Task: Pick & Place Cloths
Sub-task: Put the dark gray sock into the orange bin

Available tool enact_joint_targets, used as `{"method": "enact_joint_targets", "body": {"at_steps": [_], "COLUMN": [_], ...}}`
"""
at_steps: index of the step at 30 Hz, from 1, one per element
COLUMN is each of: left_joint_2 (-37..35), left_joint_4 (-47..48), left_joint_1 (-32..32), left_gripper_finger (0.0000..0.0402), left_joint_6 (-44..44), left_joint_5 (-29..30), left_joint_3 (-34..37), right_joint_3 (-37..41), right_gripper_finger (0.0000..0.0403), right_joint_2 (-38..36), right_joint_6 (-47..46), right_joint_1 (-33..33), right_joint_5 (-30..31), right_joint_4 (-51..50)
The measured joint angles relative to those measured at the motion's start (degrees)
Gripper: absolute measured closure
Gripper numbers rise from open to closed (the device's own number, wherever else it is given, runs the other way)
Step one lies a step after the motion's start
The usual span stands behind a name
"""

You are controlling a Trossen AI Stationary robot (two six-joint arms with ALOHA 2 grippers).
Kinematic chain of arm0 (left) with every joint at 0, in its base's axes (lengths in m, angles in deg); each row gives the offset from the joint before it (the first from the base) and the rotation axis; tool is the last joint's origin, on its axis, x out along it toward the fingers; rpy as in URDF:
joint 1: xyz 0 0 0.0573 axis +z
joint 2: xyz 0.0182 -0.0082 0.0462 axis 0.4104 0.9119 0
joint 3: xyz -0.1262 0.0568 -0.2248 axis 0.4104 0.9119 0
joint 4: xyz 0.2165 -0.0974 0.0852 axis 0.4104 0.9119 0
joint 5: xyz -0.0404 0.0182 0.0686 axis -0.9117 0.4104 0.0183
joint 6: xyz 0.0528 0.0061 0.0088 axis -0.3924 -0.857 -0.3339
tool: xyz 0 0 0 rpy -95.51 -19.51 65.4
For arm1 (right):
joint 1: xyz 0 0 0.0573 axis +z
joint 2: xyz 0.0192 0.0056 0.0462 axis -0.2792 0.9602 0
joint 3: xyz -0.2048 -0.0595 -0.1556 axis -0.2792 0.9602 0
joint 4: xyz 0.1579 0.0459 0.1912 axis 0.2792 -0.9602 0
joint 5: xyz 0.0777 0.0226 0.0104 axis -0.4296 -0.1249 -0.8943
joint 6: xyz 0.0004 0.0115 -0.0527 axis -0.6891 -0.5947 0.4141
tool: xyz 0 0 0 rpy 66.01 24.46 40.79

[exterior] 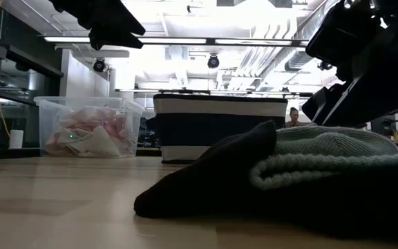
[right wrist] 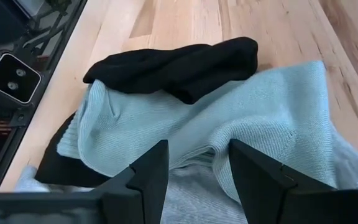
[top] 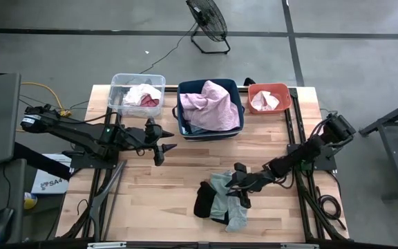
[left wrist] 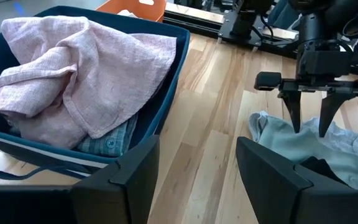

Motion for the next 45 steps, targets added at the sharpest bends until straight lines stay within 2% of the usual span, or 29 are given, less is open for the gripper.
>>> {"method": "enact_joint_targets", "body": {"at_steps": [4,12,16,23,27,31,37,41,45], "left_joint_2": [0.0,0.0,0.0,0.0,0.0,0.0,0.0,0.0,0.0], "left_joint_4": [0.0,0.1,0.1,0.1,0.1,0.1,0.1,0.2,0.2], "left_joint_1": [0.0,0.0,0.0,0.0,0.0,0.0,0.0,0.0,0.0], "left_gripper_finger": [0.0195,0.0195,0.0195,0.0195,0.0195,0.0195,0.0195,0.0195,0.0195], "left_joint_6": [0.0,0.0,0.0,0.2,0.2,0.2,1.1,1.1,1.1], "left_joint_5": [0.0,-0.1,-0.1,-0.2,-0.2,-0.2,-0.2,-0.2,-0.2], "left_joint_3": [0.0,0.0,0.0,0.0,0.0,0.0,0.0,0.0,0.0], "right_joint_3": [0.0,0.0,0.0,0.0,0.0,0.0,0.0,0.0,0.0], "right_gripper_finger": [0.0243,0.0248,0.0286,0.0388,0.0397,0.0397,0.0398,0.0398,0.0398], "right_joint_2": [0.0,0.0,0.0,-0.1,-0.9,-4.5,-14.0,-21.9,-29.3], "right_joint_6": [1.6,1.2,1.1,1.1,1.3,2.9,8.6,13.2,17.3], "right_joint_1": [-1.4,-4.9,-5.0,-5.0,-5.0,-5.0,-4.9,-4.9,-4.9], "right_joint_5": [-0.7,-6.3,-7.4,-7.7,-7.7,-6.6,-3.0,1.9,9.9], "right_joint_4": [0.0,-0.1,-1.0,-2.1,-2.2,-2.6,-4.2,-6.6,-10.0]}}
